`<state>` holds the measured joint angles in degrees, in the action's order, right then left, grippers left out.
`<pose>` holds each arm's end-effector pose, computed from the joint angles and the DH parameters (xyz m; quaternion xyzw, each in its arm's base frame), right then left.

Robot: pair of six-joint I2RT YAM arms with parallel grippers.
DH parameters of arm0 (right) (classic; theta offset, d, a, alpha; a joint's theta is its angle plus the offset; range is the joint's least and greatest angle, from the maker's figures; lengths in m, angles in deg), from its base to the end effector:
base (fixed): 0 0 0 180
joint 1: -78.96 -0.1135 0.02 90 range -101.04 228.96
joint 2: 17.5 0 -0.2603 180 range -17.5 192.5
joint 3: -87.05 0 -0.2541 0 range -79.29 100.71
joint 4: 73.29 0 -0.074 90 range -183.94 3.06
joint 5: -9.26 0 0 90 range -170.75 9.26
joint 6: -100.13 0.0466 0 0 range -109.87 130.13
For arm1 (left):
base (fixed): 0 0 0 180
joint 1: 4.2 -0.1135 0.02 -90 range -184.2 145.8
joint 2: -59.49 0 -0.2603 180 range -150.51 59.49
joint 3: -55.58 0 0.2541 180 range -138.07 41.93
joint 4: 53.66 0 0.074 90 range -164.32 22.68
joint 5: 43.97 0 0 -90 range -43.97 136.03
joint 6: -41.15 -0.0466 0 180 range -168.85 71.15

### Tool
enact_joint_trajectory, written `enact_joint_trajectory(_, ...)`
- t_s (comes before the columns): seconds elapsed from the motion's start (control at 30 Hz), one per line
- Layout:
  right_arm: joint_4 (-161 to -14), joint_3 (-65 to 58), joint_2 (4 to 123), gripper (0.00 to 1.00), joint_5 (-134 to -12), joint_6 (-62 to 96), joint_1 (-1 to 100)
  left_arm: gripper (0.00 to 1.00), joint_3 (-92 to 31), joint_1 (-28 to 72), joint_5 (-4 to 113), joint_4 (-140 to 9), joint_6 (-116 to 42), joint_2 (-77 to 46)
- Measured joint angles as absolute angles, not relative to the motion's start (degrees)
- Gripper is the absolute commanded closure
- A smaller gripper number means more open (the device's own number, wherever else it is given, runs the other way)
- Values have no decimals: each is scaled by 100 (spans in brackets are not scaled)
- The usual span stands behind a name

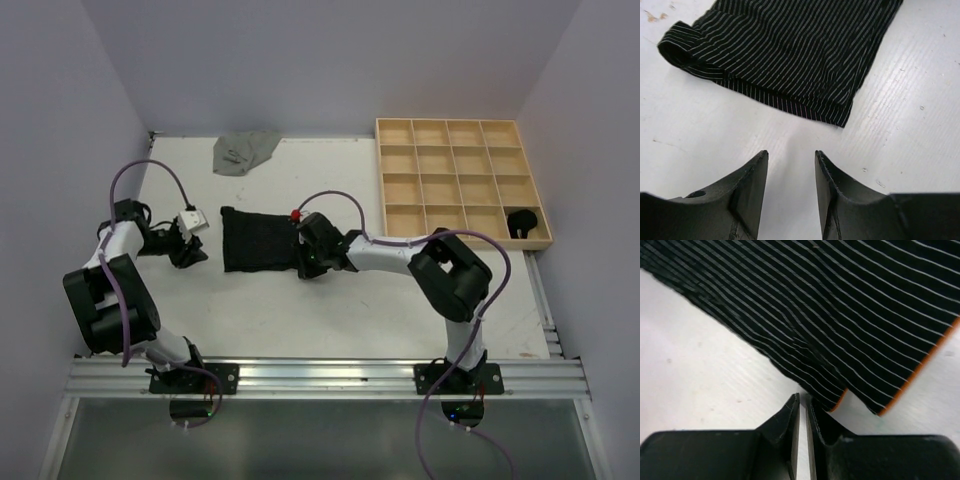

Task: Roll the underwear
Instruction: Fold the underwear

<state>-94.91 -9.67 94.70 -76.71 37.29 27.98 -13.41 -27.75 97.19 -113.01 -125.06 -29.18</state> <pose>0.2602 0.3263 0.1386 -0.2058 0.9180 0.2383 0.2411 0.2646 0.0757 0.1868 0.4352 0.7864 -0.2110 0.3842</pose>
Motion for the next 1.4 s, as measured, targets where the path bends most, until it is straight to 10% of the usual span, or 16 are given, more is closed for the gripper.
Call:
enact_joint_trajectory(0.37,-9928,-1710,8556,76,-7643,3519,4260,53,-346,-1951,9190,-10726,-12315,-2233)
enact_joint_trajectory(1.4,-7391,-2809,8799,62,-8038,7936,3353,49,-440,-1201,8735,-9941,-11817,-2244)
